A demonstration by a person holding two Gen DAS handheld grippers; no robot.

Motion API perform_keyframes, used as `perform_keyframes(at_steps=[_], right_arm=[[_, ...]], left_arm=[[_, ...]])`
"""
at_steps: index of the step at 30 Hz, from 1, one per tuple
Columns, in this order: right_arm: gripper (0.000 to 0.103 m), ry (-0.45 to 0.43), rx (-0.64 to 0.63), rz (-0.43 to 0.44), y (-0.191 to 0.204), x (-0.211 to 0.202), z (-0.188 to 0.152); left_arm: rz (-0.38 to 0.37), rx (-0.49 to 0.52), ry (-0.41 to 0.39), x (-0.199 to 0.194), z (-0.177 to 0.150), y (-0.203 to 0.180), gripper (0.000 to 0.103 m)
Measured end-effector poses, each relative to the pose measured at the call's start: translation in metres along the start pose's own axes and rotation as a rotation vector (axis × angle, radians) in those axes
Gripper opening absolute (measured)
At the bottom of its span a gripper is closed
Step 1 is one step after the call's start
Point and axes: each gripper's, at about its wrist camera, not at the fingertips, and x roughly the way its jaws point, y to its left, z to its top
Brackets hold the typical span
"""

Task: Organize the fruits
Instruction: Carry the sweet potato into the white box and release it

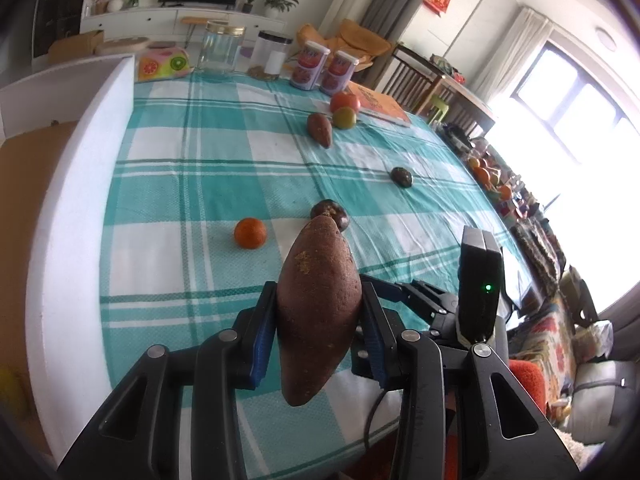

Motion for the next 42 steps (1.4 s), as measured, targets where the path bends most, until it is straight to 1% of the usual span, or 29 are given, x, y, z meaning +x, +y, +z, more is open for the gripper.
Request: perform_keyframes(at_steps=[1,2,4,6,8,10,12,15,17,19,22,24,26,28,30,31,32,33,34,35,37,38,39,40,41,42], right_arm=[[0.052,-0.009,-0.003,0.001,0.0,-0.001,0.001],[0.043,-0.011,0.006,0.024,-0.003,-0.002,0.001],[0.043,-0.016,0.009,0.018,-0.004,-0.002,0.0],[0.043,-0.041,0.036,0.044,-0.006,-0.012,-0.002],[0.043,-0.069,0.116,0.12,-0.009,-0.022,-0.004],[0.043,-0.075,0.171,0.196,0.0,-0.031,-0.004],[0.043,-0.061,0.15,0.266,0.03,-0.035,0.003],[0.043,-0.046,0.045,0.379,0.096,-0.042,0.025],[0.043,-0.038,-0.028,0.453,0.141,-0.044,0.041],[0.043,-0.016,-0.096,0.504,0.182,-0.04,0.055],[0.043,0.062,-0.174,0.547,0.237,-0.019,0.067],[0.043,0.112,-0.23,0.527,0.27,-0.002,0.066],[0.043,0.142,-0.283,0.495,0.295,0.014,0.062],[0.043,0.175,-0.311,0.469,0.312,0.028,0.058],[0.043,0.177,-0.33,0.428,0.321,0.037,0.056],[0.043,0.171,-0.339,0.402,0.324,0.038,0.056],[0.045,0.164,-0.343,0.38,0.324,0.038,0.056],[0.051,0.16,-0.34,0.374,0.322,0.037,0.057],[0.055,0.148,-0.328,0.376,0.316,0.033,0.058],[0.061,0.133,-0.311,0.371,0.308,0.029,0.06],[0.063,0.091,-0.272,0.354,0.283,0.017,0.065],[0.067,0.063,-0.252,0.338,0.269,0.01,0.067],[0.074,0.035,-0.228,0.316,0.253,0.003,0.069],[0.078,0.006,-0.199,0.288,0.235,-0.004,0.069],[0.086,-0.024,-0.166,0.252,0.215,-0.011,0.068],[0.09,-0.051,-0.137,0.207,0.195,-0.018,0.066]], left_arm=[[0.004,0.001,-0.002,-0.004,-0.002,0.002,0.041],[0.009,0.003,-0.002,-0.008,-0.003,0.004,0.041],[0.013,-0.008,-0.002,-0.015,-0.006,0.01,0.041],[0.003,-0.032,-0.004,-0.025,-0.009,0.018,0.041],[-0.007,-0.061,-0.011,-0.039,-0.01,0.029,0.041],[-0.004,-0.082,-0.029,-0.057,-0.01,0.04,0.041],[0.026,-0.098,-0.056,-0.077,-0.01,0.053,0.041],[0.076,-0.143,-0.094,-0.104,-0.009,0.08,0.041],[0.134,-0.179,-0.123,-0.117,-0.011,0.103,0.041],[0.203,-0.223,-0.15,-0.13,-0.013,0.129,0.041],[0.29,-0.296,-0.177,-0.143,-0.021,0.167,0.041],[0.35,-0.323,-0.186,-0.148,-0.028,0.185,0.041],[0.406,-0.338,-0.184,-0.151,-0.035,0.198,0.041],[0.444,-0.358,-0.17,-0.149,-0.04,0.209,0.041],[0.49,-0.369,-0.152,-0.146,-0.044,0.217,0.042],[0.524,-0.36,-0.147,-0.143,-0.045,0.218,0.043],[0.565,-0.344,-0.152,-0.141,-0.044,0.217,0.05],[0.6,-0.329,-0.159,-0.14,-0.043,0.215,0.057],[0.627,-0.317,-0.17,-0.139,-0.042,0.211,0.073],[0.641,-0.31,-0.196,-0.141,-0.04,0.206,0.081],[0.643,-0.284,-0.235,-0.141,-0.034,0.194,0.082],[0.633,-0.264,-0.243,-0.138,-0.03,0.186,0.082],[0.619,-0.243,-0.25,-0.135,-0.025,0.178,0.082],[0.599,-0.221,-0.258,-0.131,-0.021,0.168,0.082],[0.57,-0.198,-0.264,-0.127,-0.017,0.159,0.082],[0.535,-0.174,-0.266,-0.122,-0.013,0.147,0.082]])
